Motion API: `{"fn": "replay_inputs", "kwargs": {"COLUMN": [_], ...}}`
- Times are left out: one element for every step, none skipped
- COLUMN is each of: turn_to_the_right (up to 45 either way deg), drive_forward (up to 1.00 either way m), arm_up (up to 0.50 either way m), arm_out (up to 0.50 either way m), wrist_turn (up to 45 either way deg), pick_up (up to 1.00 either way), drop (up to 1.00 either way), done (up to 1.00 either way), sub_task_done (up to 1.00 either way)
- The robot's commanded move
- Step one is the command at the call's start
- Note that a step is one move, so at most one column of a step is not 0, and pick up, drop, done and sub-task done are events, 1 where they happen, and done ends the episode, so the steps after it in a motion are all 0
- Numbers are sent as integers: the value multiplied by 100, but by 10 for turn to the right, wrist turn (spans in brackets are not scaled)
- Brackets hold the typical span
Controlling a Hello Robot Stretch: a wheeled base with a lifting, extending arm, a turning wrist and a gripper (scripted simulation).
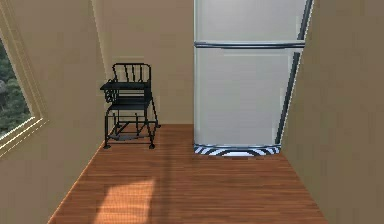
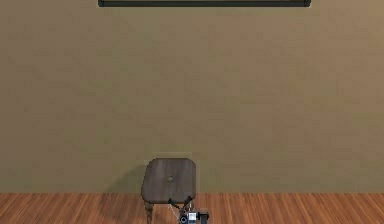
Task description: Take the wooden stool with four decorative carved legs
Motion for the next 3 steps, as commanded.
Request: {"fn": "replay_inputs", "kwargs": {"turn_to_the_right": [0, 0, 0], "drive_forward": [0, 0, 0], "arm_up": [0, 10, 0], "arm_out": [0, 0, 0], "wrist_turn": [0, 0, 0], "pick_up": [100, 0, 0], "drop": [0, 0, 0], "done": [0, 0, 100], "sub_task_done": [0, 0, 0]}}
